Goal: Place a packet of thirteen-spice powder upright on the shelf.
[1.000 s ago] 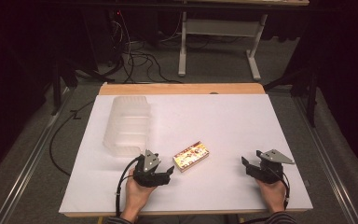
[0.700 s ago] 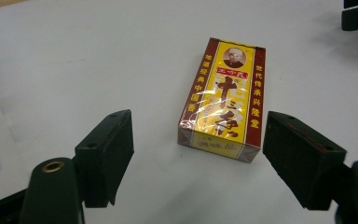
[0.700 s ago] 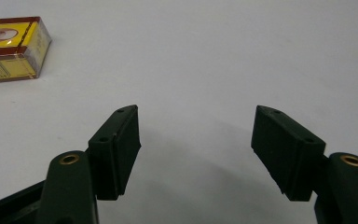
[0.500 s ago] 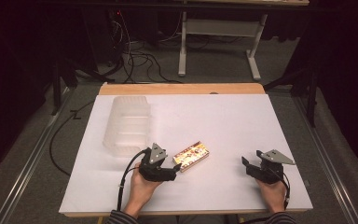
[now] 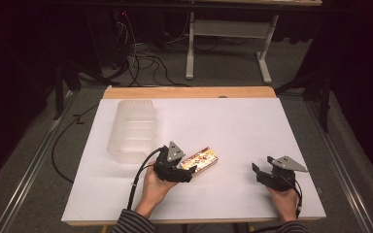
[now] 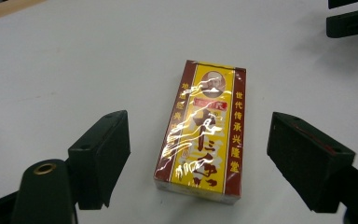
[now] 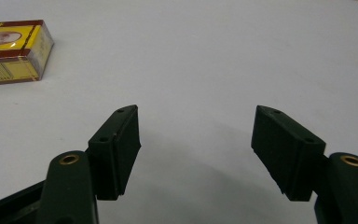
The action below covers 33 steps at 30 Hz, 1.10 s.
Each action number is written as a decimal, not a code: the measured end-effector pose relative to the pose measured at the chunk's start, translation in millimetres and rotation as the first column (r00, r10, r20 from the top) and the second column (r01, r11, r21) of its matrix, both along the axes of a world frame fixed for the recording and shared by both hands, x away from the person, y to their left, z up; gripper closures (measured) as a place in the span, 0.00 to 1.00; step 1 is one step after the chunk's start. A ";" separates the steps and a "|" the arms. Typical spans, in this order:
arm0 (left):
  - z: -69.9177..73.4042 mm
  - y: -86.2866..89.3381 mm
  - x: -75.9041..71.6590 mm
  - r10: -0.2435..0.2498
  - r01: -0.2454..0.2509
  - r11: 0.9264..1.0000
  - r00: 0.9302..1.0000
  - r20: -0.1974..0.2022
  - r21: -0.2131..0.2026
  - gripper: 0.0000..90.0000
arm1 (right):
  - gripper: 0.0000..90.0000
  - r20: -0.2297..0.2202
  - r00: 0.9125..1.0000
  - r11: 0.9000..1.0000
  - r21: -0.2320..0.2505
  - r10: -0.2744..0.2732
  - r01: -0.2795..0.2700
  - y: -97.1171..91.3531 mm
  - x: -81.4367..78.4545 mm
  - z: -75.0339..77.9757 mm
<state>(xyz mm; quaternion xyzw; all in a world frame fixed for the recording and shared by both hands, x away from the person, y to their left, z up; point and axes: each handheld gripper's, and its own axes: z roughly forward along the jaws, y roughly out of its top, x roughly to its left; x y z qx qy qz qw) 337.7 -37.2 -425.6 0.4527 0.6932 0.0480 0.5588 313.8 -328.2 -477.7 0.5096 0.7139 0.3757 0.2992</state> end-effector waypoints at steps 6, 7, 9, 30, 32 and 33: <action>1.1 -13.0 5.6 -0.020 0.020 1.000 1.000 -0.003 0.024 0.25 | 0.37 0.000 1.000 1.000 0.000 0.001 -0.001 0.0 0.1 -0.1; 1.2 -15.5 6.4 -0.022 0.022 0.999 1.000 -0.008 0.028 0.25 | 0.37 0.000 1.000 1.000 0.000 0.001 -0.001 0.0 0.1 -0.1; 0.5 -19.9 8.7 -0.036 0.037 0.998 0.999 -0.006 0.043 0.25 | 0.37 0.000 1.000 1.000 0.001 0.001 -0.001 0.0 0.0 0.0; -20.5 -67.0 43.0 -0.083 0.097 0.980 0.993 -0.086 0.173 0.25 | 0.37 -0.007 1.000 1.000 -0.008 -0.008 0.008 1.4 0.4 -0.1; -24.3 -69.8 44.7 -0.076 0.092 0.980 0.993 -0.093 0.177 0.25 | 0.37 -0.005 1.000 1.000 -0.009 -0.006 0.006 1.4 0.4 -0.1; -24.3 -69.8 44.7 -0.076 0.092 0.980 0.993 -0.093 0.177 0.25 | 0.37 -0.005 1.000 1.000 -0.009 -0.006 0.006 1.5 0.3 -0.1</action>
